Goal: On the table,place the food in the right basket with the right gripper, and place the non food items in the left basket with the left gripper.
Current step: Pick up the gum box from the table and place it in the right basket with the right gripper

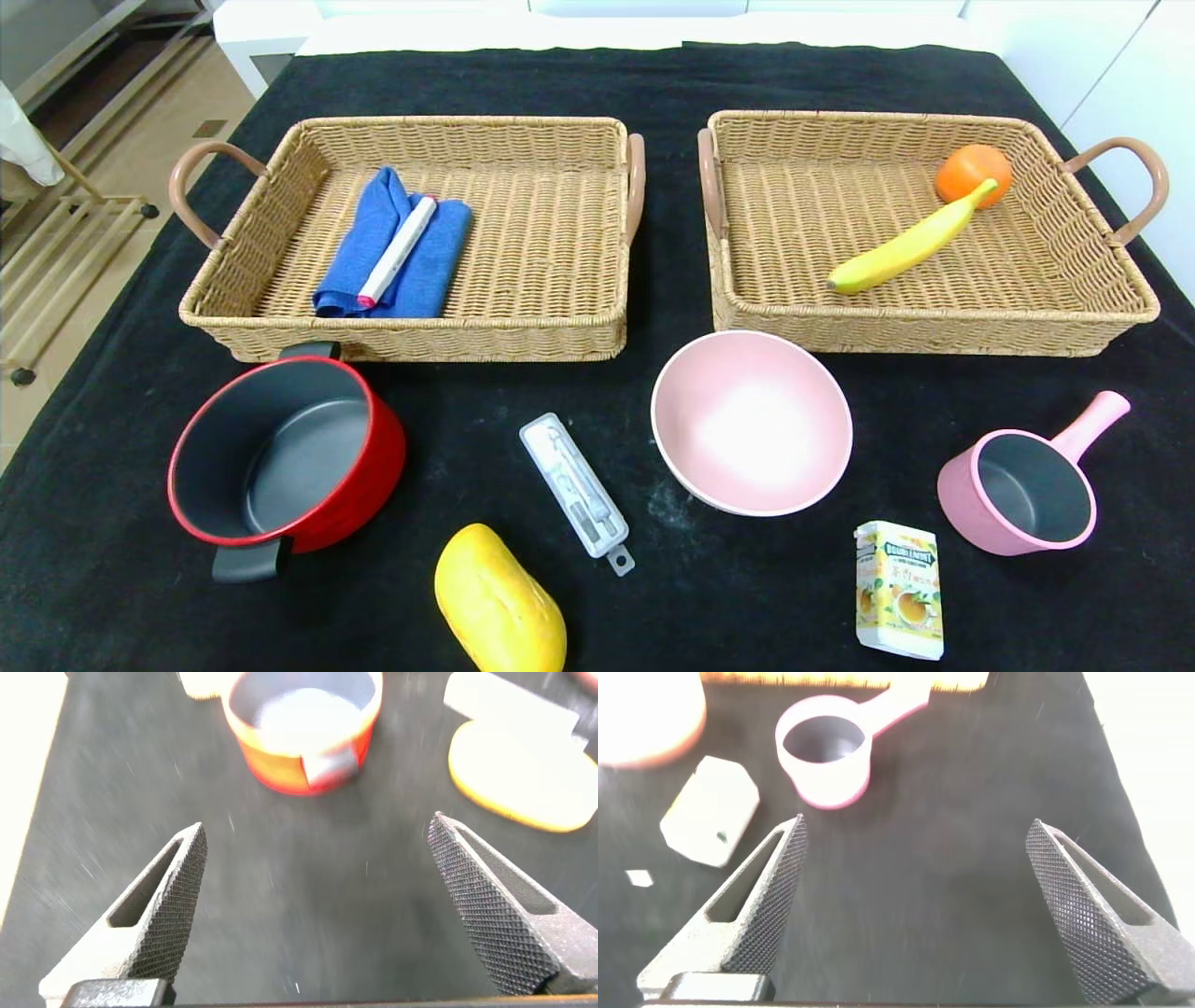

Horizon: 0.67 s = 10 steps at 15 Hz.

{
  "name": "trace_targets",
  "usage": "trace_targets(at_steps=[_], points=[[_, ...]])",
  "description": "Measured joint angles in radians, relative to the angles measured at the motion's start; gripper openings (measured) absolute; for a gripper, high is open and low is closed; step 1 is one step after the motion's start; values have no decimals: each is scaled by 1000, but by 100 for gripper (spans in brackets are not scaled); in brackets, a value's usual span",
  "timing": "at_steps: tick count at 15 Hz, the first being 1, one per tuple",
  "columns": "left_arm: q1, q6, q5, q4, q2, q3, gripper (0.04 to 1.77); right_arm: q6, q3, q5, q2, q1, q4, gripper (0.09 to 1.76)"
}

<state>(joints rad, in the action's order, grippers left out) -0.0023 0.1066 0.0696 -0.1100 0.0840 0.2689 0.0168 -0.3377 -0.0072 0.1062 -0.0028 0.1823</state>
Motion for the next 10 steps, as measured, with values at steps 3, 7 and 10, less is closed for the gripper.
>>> trace_targets(at_steps=[3,7,10], points=[[-16,6,-4,-13,119,172,172,-8,-144,4,136,-9,11,171],[-28,12,2,-16,291,329,172,-23,-303,16,340,-7,17,171],[-34,13,38,-17,409,407,172,-24,-394,34,487,-2,17,171]])
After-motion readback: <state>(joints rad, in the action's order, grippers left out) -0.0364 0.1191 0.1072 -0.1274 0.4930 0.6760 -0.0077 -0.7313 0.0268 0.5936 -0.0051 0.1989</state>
